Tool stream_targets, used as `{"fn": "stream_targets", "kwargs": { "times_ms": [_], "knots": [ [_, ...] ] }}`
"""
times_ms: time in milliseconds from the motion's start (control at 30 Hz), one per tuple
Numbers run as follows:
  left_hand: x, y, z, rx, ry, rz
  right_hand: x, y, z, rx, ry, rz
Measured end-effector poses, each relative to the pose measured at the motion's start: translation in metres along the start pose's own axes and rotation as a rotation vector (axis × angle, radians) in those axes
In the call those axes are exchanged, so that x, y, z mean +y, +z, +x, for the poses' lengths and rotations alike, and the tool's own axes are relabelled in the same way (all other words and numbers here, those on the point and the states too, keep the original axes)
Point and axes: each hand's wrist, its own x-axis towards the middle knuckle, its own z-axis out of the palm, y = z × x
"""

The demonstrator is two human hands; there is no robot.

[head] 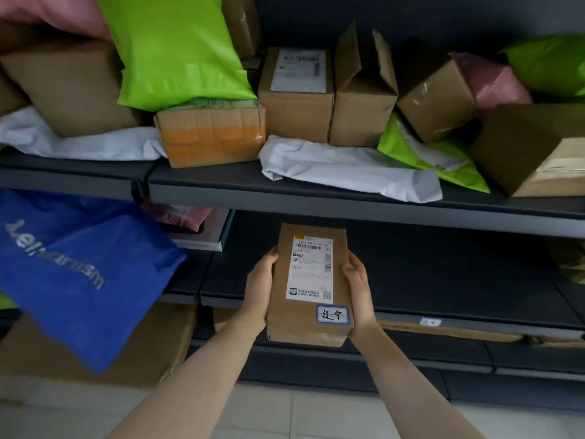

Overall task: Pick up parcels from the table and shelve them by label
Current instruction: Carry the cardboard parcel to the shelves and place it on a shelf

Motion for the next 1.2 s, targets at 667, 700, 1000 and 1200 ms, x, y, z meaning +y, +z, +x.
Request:
{"fn": "stream_targets", "kwargs": {
  "times_ms": [667, 700, 1000, 1200],
  "knots": [
    [-0.009, 0.032, 0.121, -0.096, 0.079, 0.149, 0.024, -0.02, 0.129, 0.007, 0.006, -0.089],
    [-0.004, 0.031, 0.117, -0.086, 0.099, 0.129, 0.018, -0.02, 0.126, 0.026, -0.021, -0.109],
    [0.04, 0.029, 0.076, -0.089, 0.28, -0.009, -0.035, -0.006, 0.076, 0.061, -0.307, -0.201],
    [0.054, 0.024, 0.019, -0.147, 0.289, 0.012, -0.049, 0.0, 0.012, 0.037, -0.336, -0.199]
  ]
}}
